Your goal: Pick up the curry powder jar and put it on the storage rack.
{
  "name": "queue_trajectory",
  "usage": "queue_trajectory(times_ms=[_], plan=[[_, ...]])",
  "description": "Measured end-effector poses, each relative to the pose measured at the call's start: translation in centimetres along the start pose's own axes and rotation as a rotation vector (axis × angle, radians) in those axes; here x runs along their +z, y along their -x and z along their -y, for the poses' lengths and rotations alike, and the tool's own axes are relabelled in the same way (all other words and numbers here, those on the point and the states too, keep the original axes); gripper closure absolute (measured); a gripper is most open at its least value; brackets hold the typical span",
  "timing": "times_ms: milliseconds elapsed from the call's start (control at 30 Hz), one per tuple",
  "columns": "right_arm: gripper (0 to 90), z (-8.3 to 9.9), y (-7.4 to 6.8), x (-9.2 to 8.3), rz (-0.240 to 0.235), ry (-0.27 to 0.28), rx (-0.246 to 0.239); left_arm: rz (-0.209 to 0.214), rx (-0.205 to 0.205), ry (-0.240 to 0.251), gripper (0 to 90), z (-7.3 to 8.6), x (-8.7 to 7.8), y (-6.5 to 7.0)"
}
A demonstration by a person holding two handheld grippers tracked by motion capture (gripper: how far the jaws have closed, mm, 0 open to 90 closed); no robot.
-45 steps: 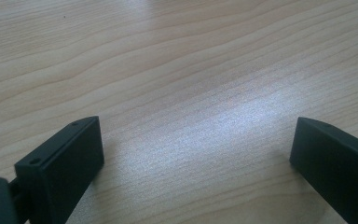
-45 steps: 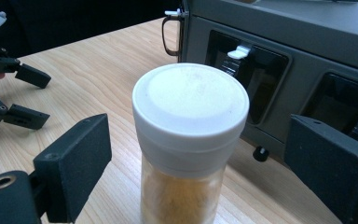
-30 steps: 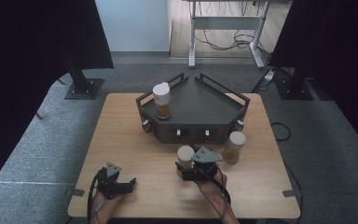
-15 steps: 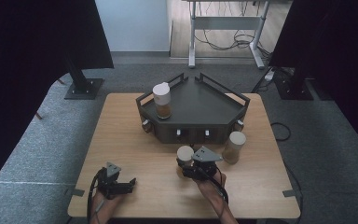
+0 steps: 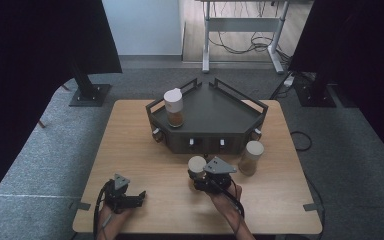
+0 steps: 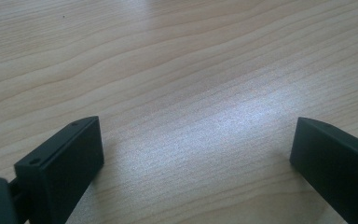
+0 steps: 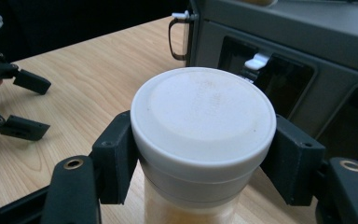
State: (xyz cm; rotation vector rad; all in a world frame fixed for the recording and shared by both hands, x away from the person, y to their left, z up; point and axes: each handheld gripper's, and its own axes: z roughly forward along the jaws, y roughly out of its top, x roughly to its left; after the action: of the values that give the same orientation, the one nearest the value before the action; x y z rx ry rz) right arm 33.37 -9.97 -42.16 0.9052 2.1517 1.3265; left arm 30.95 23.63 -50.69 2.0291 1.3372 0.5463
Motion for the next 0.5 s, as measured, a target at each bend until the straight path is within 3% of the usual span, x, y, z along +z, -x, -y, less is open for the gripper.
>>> queue_trajectory(times_ms=[500], plan=[[33.1,-2.4,0.4,-1.1,0.010,0.009,-0.009,0.001,0.000,-0.001,2.3,0.0,0.0,0.0]])
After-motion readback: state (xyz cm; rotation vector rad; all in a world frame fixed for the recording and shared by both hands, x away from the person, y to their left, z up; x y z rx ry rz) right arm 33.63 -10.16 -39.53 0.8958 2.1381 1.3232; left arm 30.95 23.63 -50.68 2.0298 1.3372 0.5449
